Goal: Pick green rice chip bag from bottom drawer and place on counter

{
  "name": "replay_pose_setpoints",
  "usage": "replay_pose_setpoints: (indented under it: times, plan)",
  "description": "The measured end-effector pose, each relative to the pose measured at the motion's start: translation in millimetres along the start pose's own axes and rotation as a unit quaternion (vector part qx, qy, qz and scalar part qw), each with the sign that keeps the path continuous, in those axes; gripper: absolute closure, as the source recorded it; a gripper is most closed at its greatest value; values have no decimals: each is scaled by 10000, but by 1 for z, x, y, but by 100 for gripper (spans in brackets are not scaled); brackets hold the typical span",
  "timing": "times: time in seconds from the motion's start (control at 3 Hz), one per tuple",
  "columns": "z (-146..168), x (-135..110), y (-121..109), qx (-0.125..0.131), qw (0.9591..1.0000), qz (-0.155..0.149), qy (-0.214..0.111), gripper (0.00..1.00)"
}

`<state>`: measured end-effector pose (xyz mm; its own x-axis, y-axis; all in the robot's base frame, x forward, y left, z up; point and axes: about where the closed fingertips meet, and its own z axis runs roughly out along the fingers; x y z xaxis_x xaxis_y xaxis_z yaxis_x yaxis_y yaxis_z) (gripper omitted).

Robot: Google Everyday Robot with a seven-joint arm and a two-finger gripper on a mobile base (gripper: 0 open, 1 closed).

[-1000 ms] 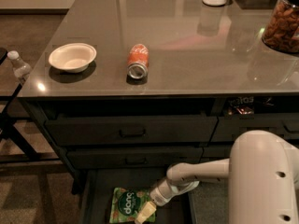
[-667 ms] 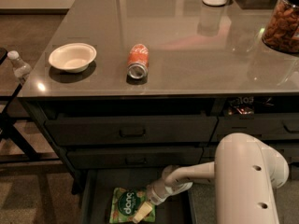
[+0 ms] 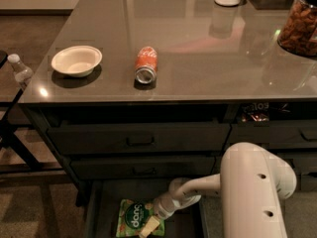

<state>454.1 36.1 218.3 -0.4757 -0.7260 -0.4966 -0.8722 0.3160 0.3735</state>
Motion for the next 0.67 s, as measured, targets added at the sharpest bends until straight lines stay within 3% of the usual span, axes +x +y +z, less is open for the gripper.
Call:
replay_pose_setpoints:
  times: [0.67]
  plan:
    - [28, 7, -18, 36, 9998, -186, 59, 0]
